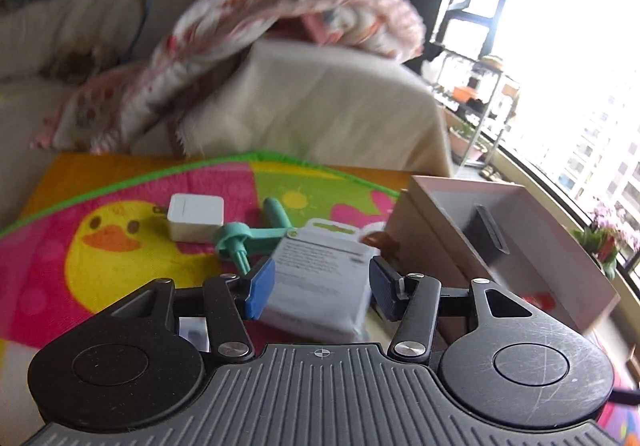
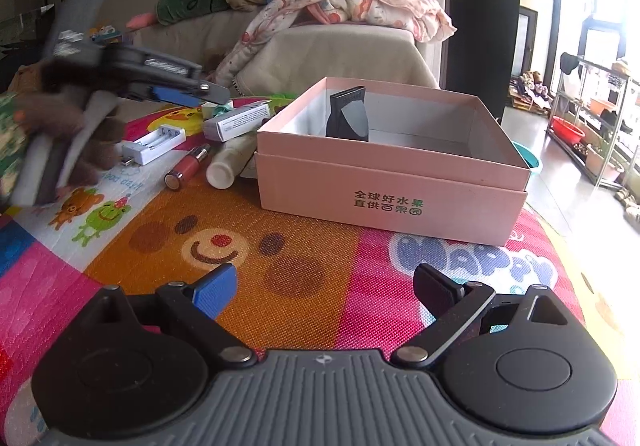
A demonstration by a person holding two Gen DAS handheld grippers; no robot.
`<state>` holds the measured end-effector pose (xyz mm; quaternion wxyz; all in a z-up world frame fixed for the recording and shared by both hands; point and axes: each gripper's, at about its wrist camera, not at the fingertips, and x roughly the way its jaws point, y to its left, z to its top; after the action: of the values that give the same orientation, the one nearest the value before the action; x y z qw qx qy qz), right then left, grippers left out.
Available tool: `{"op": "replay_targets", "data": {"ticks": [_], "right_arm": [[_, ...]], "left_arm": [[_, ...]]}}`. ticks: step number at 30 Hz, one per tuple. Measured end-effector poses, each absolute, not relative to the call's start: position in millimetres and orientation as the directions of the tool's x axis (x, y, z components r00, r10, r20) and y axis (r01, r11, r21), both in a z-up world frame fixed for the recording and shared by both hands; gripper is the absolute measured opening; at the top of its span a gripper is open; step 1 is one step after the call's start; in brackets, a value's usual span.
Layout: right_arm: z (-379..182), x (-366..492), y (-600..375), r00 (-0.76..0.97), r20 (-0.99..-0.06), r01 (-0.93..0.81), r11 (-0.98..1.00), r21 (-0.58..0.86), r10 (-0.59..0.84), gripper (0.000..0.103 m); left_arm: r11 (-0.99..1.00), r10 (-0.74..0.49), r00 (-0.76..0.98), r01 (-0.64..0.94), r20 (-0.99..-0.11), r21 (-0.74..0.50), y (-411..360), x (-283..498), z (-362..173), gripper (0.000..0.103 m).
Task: Organize rigid objects
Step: 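Grasp the white packaged cable box with the left tool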
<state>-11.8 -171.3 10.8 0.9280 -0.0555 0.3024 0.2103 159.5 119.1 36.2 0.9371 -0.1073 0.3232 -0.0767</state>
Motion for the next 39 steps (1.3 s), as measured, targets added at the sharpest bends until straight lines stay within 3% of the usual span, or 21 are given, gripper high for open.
{"op": "replay_targets", "data": {"ticks": [7, 11, 18, 25, 28, 32, 39], "right_arm": [[9.6, -9.6, -173.0, 0.715, -0.594, -0.426, 0.904, 0.046, 0.367, 0.095], [8.1, -6.7, -171.3, 0.704, -0.610, -0.424, 0.905, 0.048, 0.362, 0.095], [6.3, -3.8, -169.8, 0.695, -0.629, -0.414, 0.909, 0.048, 0.349, 0.095], [3.4, 0.6, -169.2, 0.678, -0.652, -0.405, 0.913, 0.054, 0.339, 0.095], [3.6, 0.3, -170.9, 0.682, -0.649, -0.398, 0.916, 0.058, 0.337, 0.095], [4.0, 0.1, -172.4, 0.685, -0.643, -0.396, 0.916, 0.063, 0.341, 0.095], [7.3, -6.7, -173.1, 0.701, -0.610, -0.424, 0.904, 0.059, 0.369, 0.095]], "left_arm": [[0.945, -0.300, 0.736, 0.141, -0.607, -0.296, 122.0, 171.1, 31.3, 0.058], [0.955, -0.288, 0.750, 0.178, -0.596, -0.237, 109.4, 165.2, 31.0, 0.058], [0.956, -0.272, 0.760, 0.147, -0.590, -0.252, 99.7, 171.1, 29.0, 0.058], [0.932, -0.283, 0.728, 0.055, -0.624, -0.358, 99.2, 200.6, 26.6, 0.058], [0.904, -0.363, 0.704, 0.107, -0.611, -0.414, 101.7, 188.8, 24.9, 0.057], [0.875, -0.431, 0.679, 0.155, -0.594, -0.458, 107.0, 158.8, 20.9, 0.054], [0.832, -0.526, 0.615, 0.229, -0.587, -0.505, 104.9, 98.4, 12.4, 0.038]]}}
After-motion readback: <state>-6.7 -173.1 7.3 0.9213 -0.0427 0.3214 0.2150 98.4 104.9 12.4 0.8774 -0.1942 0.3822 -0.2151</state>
